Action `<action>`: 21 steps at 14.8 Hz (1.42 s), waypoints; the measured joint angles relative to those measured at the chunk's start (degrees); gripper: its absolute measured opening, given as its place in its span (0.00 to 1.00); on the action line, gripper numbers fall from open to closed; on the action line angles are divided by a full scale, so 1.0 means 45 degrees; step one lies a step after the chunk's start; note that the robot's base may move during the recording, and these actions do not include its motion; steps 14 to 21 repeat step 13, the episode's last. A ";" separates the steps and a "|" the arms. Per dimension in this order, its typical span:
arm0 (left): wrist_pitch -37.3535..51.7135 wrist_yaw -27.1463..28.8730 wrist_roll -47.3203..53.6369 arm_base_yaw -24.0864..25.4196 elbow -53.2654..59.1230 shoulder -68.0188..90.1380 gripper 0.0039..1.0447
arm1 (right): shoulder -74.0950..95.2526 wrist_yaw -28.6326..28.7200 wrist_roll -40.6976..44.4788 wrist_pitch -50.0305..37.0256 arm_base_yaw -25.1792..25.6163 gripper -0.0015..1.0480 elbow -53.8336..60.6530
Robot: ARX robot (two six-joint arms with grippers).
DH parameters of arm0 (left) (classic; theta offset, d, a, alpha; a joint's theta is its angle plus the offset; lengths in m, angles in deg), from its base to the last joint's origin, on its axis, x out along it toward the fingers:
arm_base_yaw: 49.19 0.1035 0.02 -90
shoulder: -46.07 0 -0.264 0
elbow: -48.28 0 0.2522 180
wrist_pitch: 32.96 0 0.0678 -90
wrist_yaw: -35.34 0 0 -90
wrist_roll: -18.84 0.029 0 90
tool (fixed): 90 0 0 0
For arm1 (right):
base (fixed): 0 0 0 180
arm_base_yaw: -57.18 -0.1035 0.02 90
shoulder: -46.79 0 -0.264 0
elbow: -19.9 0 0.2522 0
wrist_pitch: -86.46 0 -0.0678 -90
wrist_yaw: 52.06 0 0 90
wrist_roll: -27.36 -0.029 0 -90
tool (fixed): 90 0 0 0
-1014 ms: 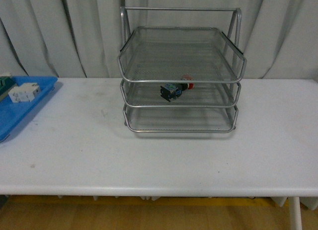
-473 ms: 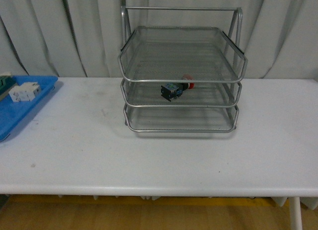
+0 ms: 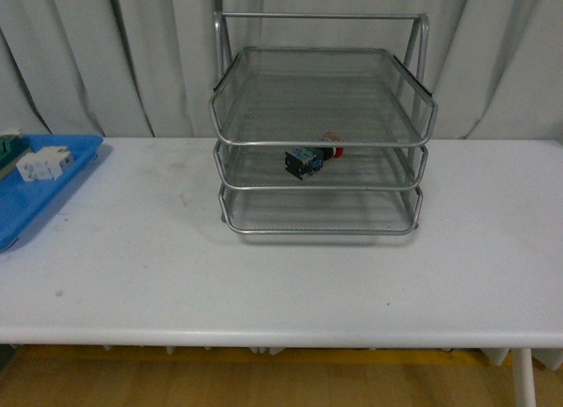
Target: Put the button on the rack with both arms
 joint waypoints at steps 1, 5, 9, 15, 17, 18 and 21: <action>-0.0010 -0.0005 0.0000 0.0000 0.0000 0.0000 0.94 | 0.0000 0.0000 0.0000 0.0000 0.0000 0.39 0.0000; -0.0005 0.0000 0.0000 0.0000 0.0000 0.0000 0.94 | 0.0000 0.0000 0.0000 0.0000 -0.0005 0.83 0.0000; -0.0005 0.0000 0.0000 0.0000 0.0000 0.0000 0.94 | 0.0000 0.0000 0.0000 0.0000 -0.0005 0.94 0.0000; -0.0005 0.0000 0.0000 0.0000 0.0000 0.0000 0.94 | 0.0000 0.0000 0.0000 0.0000 -0.0005 0.94 0.0000; -0.0005 0.0000 0.0000 0.0000 0.0000 0.0000 0.94 | 0.0000 0.0000 0.0000 0.0000 -0.0005 0.94 0.0000; -0.0005 0.0000 0.0000 0.0000 0.0000 0.0000 0.94 | 0.0000 0.0000 0.0000 0.0000 -0.0005 0.94 0.0000; -0.0005 0.0000 0.0000 0.0000 0.0000 0.0000 0.94 | 0.0000 0.0000 0.0000 0.0000 -0.0005 0.94 0.0000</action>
